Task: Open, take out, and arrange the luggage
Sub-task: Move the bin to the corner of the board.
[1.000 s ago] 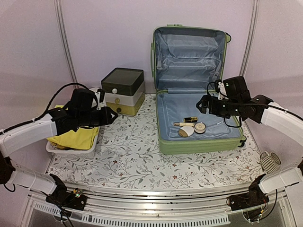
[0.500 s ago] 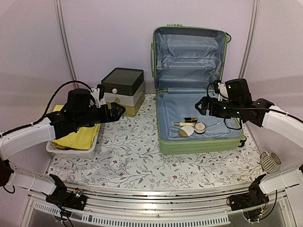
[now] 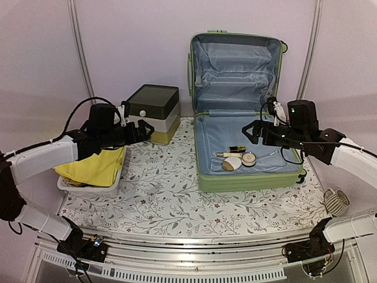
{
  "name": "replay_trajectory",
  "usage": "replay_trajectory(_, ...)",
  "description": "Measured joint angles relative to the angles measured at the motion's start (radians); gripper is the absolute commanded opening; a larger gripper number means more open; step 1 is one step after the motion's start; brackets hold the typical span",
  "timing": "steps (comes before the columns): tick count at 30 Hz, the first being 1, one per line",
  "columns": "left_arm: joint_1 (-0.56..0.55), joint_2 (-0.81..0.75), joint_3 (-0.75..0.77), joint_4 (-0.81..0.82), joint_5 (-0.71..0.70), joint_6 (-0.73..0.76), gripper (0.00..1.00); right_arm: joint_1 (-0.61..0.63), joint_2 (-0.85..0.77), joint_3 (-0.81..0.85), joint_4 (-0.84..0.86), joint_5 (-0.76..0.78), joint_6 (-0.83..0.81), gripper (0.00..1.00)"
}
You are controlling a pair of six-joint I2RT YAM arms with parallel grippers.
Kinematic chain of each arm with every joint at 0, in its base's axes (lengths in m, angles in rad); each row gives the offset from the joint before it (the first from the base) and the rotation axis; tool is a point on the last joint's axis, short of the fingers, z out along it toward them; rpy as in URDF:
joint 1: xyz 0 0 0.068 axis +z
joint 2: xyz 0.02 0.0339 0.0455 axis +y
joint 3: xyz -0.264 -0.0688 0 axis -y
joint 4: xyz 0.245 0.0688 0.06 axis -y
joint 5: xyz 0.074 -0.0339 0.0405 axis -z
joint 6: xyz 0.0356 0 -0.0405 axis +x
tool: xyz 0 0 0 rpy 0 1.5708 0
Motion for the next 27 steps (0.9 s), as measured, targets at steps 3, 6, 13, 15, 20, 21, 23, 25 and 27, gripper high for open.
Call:
replay_trajectory(3, 0.026, 0.055, 0.009, 0.019, 0.041, -0.011, 0.97, 0.0, -0.016, -0.021, 0.018, -0.006, -0.005, 0.99)
replay_trajectory(6, 0.035, 0.115, 0.047, 0.019, 0.066, -0.023, 0.96, 0.0, -0.02, -0.032, 0.026, -0.01, -0.008, 0.99)
replay_trajectory(13, 0.037, 0.182, 0.123, 0.026, 0.084, -0.023, 0.9, 0.0, -0.021, -0.048, 0.024, -0.011, -0.014, 0.99)
replay_trajectory(15, 0.039, 0.195, 0.132, 0.027, 0.085, -0.026, 0.86, 0.0, -0.021, -0.048, 0.025, -0.01, -0.018, 0.99)
replay_trajectory(20, 0.05, 0.237, 0.143, 0.027, 0.087, -0.04, 0.73, 0.0, -0.021, -0.048, 0.025, -0.01, -0.023, 0.99)
replay_trajectory(21, 0.053, 0.244, 0.143, 0.027, 0.086, -0.041, 0.7, 0.0, -0.021, -0.048, 0.025, -0.01, -0.023, 0.99)
replay_trajectory(23, 0.06, 0.255, 0.147, 0.026, 0.084, -0.046, 0.64, 0.0, -0.021, -0.048, 0.025, -0.01, -0.023, 0.99)
replay_trajectory(25, 0.068, 0.264, 0.153, 0.027, 0.084, -0.046, 0.59, 0.0, -0.021, -0.048, 0.025, -0.01, -0.023, 0.99)
replay_trajectory(27, 0.081, 0.274, 0.165, 0.026, 0.085, -0.051, 0.56, 0.0, -0.021, -0.048, 0.025, -0.01, -0.023, 0.99)
